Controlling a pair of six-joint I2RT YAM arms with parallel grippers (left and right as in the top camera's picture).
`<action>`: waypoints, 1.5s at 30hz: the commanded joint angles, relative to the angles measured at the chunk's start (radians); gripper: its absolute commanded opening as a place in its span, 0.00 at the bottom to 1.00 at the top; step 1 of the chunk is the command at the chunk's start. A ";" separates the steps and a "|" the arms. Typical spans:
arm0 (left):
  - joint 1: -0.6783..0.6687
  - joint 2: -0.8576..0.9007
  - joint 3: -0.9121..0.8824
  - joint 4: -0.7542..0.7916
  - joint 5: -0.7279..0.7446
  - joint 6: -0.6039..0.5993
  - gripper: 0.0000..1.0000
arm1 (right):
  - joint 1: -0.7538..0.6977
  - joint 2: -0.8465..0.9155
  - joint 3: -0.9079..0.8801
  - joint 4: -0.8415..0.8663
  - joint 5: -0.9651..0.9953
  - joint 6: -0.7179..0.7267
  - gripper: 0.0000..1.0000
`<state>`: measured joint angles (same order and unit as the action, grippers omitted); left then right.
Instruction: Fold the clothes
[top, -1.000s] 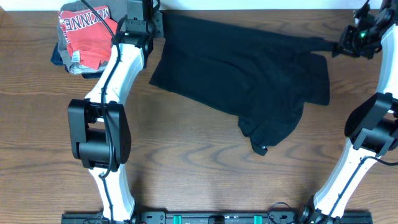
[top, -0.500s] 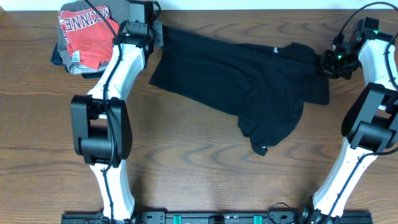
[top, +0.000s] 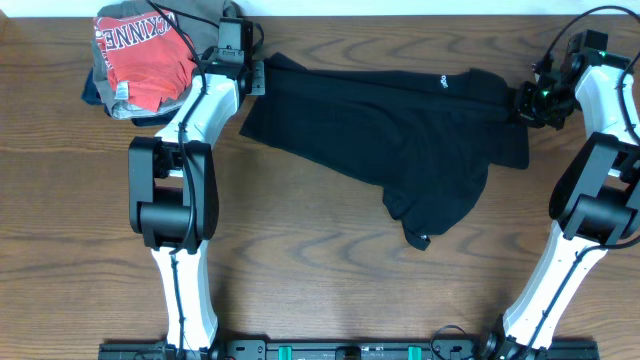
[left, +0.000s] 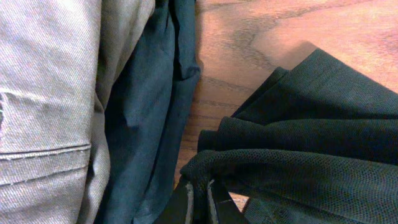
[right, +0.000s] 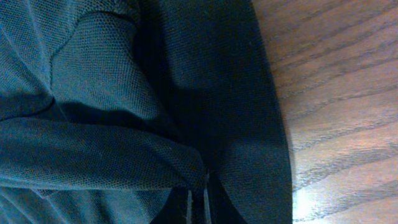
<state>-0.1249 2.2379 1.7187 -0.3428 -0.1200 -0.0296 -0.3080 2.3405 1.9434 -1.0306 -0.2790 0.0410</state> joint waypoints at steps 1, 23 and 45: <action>0.019 0.006 0.000 -0.005 -0.050 -0.009 0.06 | -0.006 0.002 -0.004 0.002 0.043 0.011 0.01; -0.035 -0.006 0.092 0.605 -0.050 0.134 0.06 | -0.006 0.002 -0.004 0.021 0.043 0.033 0.01; -0.034 0.047 0.091 0.086 -0.047 0.110 0.06 | -0.006 0.002 -0.004 0.021 0.043 0.033 0.01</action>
<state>-0.1703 2.2826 1.7920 -0.2192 -0.1390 0.0860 -0.3084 2.3405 1.9434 -1.0107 -0.2642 0.0605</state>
